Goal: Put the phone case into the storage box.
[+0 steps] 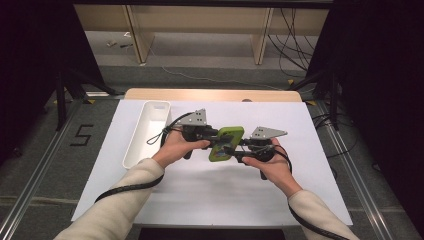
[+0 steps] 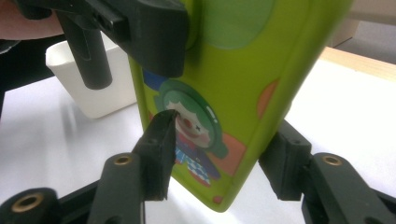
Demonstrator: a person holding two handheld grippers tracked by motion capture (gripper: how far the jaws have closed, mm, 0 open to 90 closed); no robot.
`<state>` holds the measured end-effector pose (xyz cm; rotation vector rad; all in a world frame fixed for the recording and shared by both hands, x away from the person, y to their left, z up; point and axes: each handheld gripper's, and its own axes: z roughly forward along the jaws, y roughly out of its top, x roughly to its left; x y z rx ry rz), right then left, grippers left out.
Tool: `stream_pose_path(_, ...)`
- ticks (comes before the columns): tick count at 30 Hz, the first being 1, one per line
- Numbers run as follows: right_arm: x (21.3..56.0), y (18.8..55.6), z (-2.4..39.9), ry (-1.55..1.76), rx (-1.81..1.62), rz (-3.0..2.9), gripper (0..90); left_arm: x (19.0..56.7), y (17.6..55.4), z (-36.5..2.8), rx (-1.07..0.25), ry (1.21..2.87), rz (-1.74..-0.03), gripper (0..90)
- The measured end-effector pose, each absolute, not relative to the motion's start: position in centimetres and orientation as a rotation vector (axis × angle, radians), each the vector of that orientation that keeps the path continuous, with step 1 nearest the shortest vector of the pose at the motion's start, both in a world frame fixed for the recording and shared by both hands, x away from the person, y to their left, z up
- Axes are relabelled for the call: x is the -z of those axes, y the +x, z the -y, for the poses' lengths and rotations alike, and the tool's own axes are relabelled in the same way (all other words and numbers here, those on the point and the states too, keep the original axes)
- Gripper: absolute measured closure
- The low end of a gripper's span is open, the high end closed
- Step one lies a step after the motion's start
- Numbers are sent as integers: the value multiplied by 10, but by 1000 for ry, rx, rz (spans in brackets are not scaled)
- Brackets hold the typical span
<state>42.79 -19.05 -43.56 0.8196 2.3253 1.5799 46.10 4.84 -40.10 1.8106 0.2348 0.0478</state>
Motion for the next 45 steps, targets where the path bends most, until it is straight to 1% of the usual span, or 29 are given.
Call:
stream_pose_path(8, 437, 430, 195, 835, -1608, -2356, 632, 403, 463, -50, -58, 1792, -261, 804)
stream_pose_path(12, 437, 431, 198, 832, -1614, -2373, 706, 403, 464, -50, -82, 1791, -283, 736)
stream_pose_path(14, 437, 431, 199, 823, -1620, -2383, 751, 404, 464, -50, -97, 1789, -306, 676)
stream_pose_path(15, 436, 431, 199, 818, -1621, -2387, 771, 404, 465, -49, -102, 1790, -319, 631)
stream_pose_path(19, 433, 429, 196, 799, -1621, -2390, 786, 404, 463, -45, -127, 1792, -373, 474)
stream_pose_path(21, 432, 429, 195, 796, -1604, -2387, 787, 403, 462, -43, -151, 1798, -401, 347)
stream_pose_path(24, 431, 428, 196, 805, -1569, -2379, 788, 401, 462, -43, -184, 1797, -459, 197)
stream_pose_path(26, 431, 428, 196, 810, -1559, -2373, 788, 400, 462, -44, -203, 1796, -475, 155)
stream_pose_path(28, 430, 428, 196, 814, -1533, -2368, 787, 399, 462, -45, -212, 1794, -478, 137)
stream_pose_path(30, 430, 428, 195, 816, -1509, -2364, 787, 399, 461, -46, -222, 1796, -484, 63)
stream_pose_path(34, 429, 428, 195, 835, -1483, -2343, 787, 398, 459, -46, -245, 1804, -496, 9)
stream_pose_path(36, 429, 427, 195, 843, -1469, -2334, 787, 398, 459, -46, -253, 1802, -504, 0)
stream_pose_path(45, 429, 428, 194, 874, -1443, -2310, 787, 398, 459, -48, -270, 1799, -518, 0)
